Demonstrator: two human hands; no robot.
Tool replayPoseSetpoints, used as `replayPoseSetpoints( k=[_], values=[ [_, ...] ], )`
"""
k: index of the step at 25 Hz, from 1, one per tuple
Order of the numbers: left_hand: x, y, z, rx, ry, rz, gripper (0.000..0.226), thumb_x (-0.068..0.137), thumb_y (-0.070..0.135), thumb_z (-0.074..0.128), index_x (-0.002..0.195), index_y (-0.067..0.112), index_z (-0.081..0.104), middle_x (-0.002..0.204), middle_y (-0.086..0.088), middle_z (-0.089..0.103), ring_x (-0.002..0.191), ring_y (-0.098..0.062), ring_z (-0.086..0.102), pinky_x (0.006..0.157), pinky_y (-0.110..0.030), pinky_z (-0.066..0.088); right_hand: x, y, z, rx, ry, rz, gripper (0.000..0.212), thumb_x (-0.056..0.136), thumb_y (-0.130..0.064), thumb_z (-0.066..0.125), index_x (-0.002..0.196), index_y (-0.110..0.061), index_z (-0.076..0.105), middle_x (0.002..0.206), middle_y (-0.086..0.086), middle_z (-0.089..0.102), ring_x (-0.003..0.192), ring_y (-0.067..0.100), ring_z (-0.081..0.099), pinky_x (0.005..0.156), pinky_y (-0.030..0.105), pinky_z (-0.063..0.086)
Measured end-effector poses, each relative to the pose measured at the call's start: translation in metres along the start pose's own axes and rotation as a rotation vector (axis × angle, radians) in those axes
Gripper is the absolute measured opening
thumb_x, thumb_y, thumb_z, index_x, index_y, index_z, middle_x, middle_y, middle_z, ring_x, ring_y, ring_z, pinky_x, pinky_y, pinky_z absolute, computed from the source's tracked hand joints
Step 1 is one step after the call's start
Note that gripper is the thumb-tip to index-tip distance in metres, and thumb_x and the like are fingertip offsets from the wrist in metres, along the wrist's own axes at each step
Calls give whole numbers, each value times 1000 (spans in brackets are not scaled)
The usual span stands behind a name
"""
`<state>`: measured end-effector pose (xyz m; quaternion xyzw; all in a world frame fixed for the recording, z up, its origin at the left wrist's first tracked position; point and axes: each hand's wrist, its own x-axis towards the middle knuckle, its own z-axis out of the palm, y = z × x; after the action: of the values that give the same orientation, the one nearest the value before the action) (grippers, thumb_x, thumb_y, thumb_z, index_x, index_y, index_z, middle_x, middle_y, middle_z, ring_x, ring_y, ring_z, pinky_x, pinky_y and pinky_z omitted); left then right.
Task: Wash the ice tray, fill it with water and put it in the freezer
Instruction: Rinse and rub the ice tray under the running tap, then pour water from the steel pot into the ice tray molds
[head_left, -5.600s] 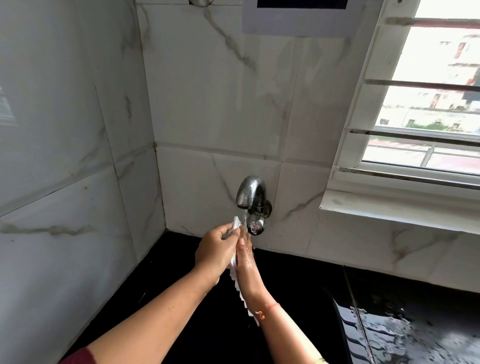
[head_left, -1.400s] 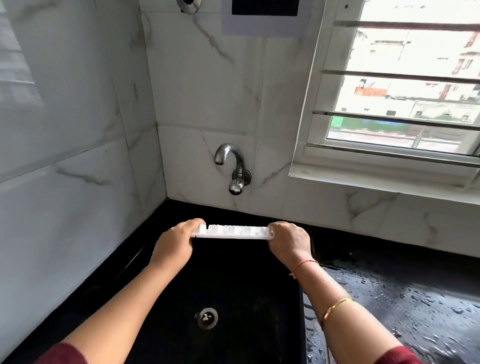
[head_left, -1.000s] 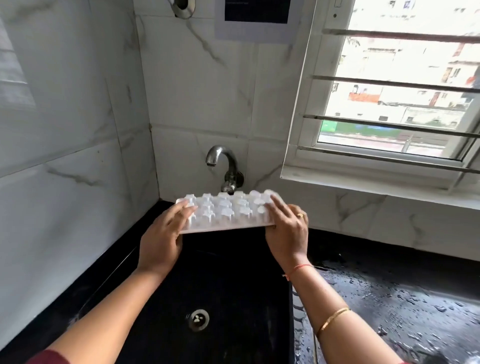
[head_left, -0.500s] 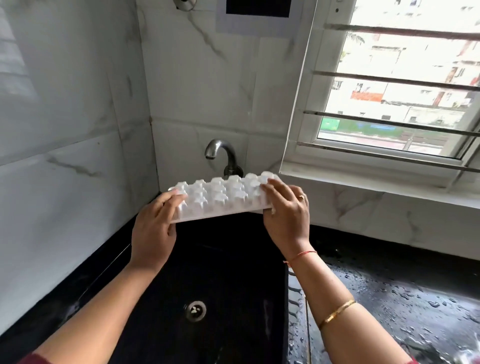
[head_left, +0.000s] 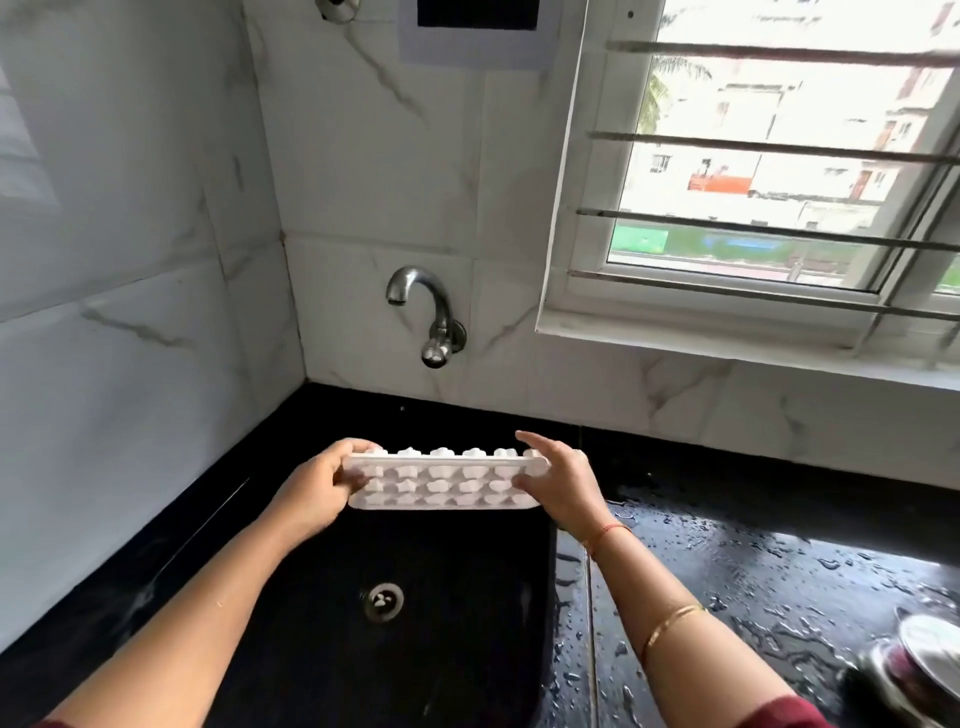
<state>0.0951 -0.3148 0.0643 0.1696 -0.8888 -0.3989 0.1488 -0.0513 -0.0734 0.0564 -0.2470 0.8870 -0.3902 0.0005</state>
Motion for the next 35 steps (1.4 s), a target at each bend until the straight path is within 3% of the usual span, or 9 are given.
replayPoseSetpoints(
  k=[3,7,11,14,19,21,25,30,35],
  values=[
    [-7,18,12,-179,86,8,30,88,9,58,92,38,52,89,11,63,82,-6,59,72,-20,44,-10,3,-16,217,95,34,56,72,-14,76,123,-20,53,104,-4,57,86,11,53,82,23,41],
    [-14,34,39,-365,87,-44,9,92,19,53,93,28,51,89,10,62,79,-4,59,70,-22,44,-24,17,-26,314,148,157,58,72,-13,76,122,-19,48,91,2,55,71,12,52,78,33,49],
    [-17,44,64,-461,-14,-98,9,93,24,51,87,30,53,90,4,66,80,-10,64,64,-22,47,-49,35,-38,360,238,235,55,74,-12,75,120,-14,45,94,-1,55,79,13,56,73,27,52],
    [-25,49,88,-475,-81,-162,7,92,26,52,99,25,53,92,2,67,83,-11,65,64,-24,49,-71,49,-51,394,301,311,57,75,-12,75,122,-11,41,94,-4,51,80,8,54,67,20,51],
    [-43,62,136,-534,-187,-244,24,91,22,56,112,19,47,94,-4,65,82,-17,65,70,-31,53,-109,86,-69,272,384,454,53,76,-19,75,118,-8,44,111,7,51,99,19,51,89,39,49],
    [-52,71,158,-520,-222,-272,17,91,20,55,105,22,46,93,-2,65,79,-15,64,65,-27,51,-120,103,-80,203,371,534,52,76,-22,74,118,-9,47,117,11,54,100,20,51,90,39,48],
    [-65,89,216,-433,-282,-330,17,90,21,55,106,22,53,97,-5,69,84,-21,67,76,-36,55,-141,144,-109,53,297,688,53,79,-24,68,125,-8,46,129,15,50,112,29,52,93,36,43],
    [-70,112,271,-293,-180,-390,17,88,21,55,102,20,63,96,-2,70,85,-22,66,81,-36,54,-146,179,-132,-186,158,712,50,87,-23,55,131,-4,41,132,20,45,120,34,46,97,35,38],
    [-73,121,294,-195,-21,-381,20,87,26,53,102,22,67,95,-3,70,86,-26,63,75,-35,50,-144,199,-133,-415,-4,582,45,94,-30,46,126,1,42,128,21,49,119,35,48,98,37,39]
  ],
)
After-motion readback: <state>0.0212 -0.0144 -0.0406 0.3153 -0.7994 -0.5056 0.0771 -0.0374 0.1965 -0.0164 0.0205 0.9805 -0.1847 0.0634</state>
